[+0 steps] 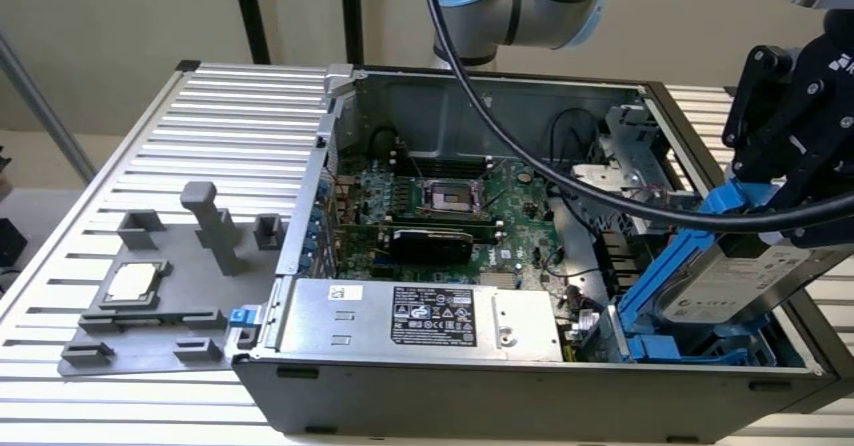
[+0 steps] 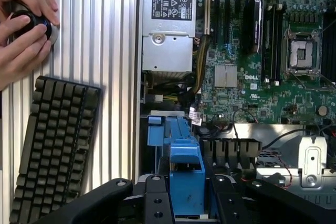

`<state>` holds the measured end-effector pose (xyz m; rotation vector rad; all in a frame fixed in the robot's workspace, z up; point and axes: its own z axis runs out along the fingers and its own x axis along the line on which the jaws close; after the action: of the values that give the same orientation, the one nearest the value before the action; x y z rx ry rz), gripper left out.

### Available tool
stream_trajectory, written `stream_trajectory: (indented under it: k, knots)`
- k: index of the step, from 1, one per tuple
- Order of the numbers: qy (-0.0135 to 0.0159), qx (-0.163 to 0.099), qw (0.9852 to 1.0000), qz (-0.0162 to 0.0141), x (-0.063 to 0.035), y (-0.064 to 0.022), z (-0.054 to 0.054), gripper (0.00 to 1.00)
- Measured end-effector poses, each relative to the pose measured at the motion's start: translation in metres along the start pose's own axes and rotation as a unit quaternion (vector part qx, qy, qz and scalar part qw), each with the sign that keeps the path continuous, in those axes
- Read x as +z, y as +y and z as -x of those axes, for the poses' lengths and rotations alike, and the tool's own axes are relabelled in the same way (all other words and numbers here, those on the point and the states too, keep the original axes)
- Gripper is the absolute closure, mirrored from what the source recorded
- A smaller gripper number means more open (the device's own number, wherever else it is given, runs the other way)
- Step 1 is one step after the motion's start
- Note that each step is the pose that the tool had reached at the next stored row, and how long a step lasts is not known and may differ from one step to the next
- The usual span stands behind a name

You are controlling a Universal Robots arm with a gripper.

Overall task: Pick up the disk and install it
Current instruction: 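Insert the disk into the insertion slot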

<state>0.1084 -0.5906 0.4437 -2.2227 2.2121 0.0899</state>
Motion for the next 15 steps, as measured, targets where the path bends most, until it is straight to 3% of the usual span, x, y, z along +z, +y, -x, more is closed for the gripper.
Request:
stream_trajectory:
  k: [15]
  knots:
    - [-0.0001, 0.000, 1.0000, 0.0000, 0.0055, -0.0024, 0.0005, 0.67]
